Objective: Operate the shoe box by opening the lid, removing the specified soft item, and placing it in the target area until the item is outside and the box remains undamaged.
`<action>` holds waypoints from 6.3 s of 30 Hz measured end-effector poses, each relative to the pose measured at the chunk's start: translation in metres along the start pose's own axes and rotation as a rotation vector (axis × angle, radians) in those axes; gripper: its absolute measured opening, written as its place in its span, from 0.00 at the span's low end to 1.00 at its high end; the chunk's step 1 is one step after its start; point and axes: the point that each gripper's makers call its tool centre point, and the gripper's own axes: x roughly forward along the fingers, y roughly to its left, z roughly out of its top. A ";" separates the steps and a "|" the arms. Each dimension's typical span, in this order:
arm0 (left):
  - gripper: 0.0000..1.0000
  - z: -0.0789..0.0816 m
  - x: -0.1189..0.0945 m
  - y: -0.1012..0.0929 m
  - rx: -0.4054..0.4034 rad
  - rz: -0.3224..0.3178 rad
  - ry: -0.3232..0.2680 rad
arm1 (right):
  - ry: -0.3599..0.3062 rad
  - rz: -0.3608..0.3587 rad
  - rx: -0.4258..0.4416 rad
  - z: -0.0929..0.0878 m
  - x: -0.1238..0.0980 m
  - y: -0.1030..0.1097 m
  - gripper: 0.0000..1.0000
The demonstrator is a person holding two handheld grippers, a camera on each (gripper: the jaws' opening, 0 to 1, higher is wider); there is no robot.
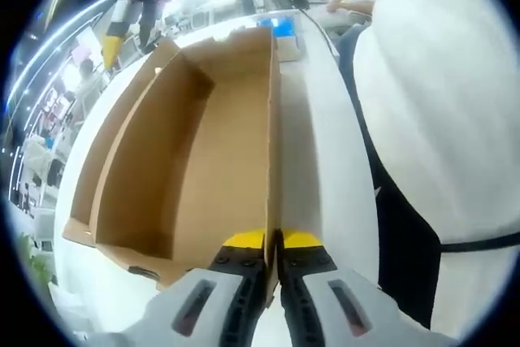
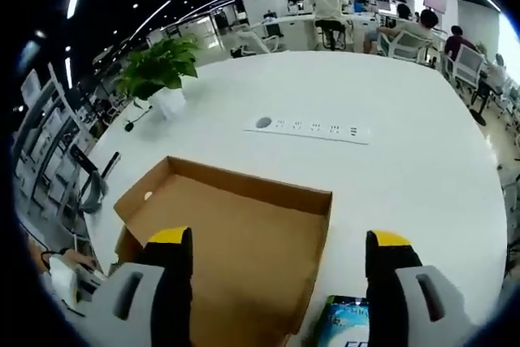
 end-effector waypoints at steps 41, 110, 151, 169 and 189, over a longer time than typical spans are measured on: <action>0.04 0.000 0.000 0.000 -0.012 0.008 -0.001 | 0.241 -0.170 -0.051 -0.043 0.043 -0.035 0.42; 0.03 -0.001 0.000 -0.001 -0.008 -0.001 0.007 | 0.139 -0.249 0.023 -0.040 0.035 -0.039 0.01; 0.01 -0.001 0.000 -0.002 -0.034 -0.006 0.023 | -0.118 -0.225 0.119 -0.009 0.004 -0.027 0.00; 0.01 -0.002 0.001 -0.002 -0.034 0.019 0.028 | -0.197 -0.211 0.096 0.000 -0.013 -0.019 0.00; 0.02 -0.001 0.001 0.001 -0.059 0.014 0.025 | -0.298 -0.206 0.008 0.015 -0.043 -0.006 0.00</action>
